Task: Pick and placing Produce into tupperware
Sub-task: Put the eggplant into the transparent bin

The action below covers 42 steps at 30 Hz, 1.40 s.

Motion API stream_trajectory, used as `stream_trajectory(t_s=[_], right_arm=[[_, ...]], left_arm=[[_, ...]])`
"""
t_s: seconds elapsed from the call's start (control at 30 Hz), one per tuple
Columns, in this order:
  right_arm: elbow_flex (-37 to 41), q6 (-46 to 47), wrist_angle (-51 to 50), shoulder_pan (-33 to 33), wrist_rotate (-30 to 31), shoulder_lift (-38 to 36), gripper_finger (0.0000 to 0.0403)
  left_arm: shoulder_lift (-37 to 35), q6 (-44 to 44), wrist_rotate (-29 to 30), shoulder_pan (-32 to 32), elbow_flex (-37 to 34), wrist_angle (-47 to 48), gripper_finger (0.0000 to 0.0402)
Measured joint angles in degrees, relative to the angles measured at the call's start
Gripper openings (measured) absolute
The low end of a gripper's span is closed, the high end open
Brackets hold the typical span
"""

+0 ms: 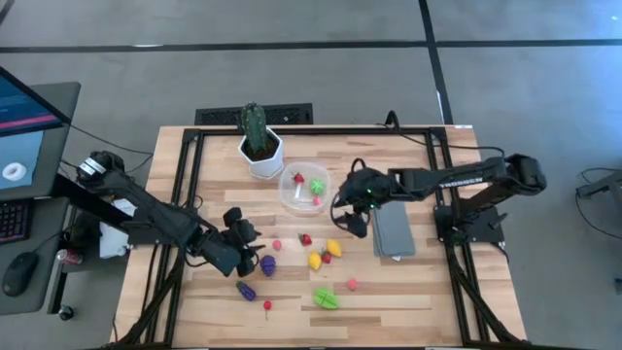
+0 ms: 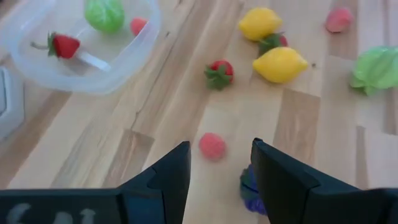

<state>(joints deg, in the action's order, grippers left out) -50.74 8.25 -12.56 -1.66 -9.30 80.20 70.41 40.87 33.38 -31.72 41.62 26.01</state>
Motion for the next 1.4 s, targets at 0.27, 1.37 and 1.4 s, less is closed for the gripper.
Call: stream_trajectory(t_s=[0.27,1.37,1.4], right_arm=[[6.4,7.3,-0.7,5.2,8.3,-10.8,0.0260],[11.7,25.6,-17.9,20.4,29.5,-28.2,0.0260],[11.7,26.1,-18.2,20.4,29.5,-28.2,0.0260]], left_arm=[[0.0,1.6,-6.8,2.7,-1.6,-1.0,0.0160],[1.3,-8.3,-24.8,-9.2,-1.5,-4.4,0.0160],[2.1,-8.6,-25.4,-9.7,-1.5,-4.5,0.0160]])
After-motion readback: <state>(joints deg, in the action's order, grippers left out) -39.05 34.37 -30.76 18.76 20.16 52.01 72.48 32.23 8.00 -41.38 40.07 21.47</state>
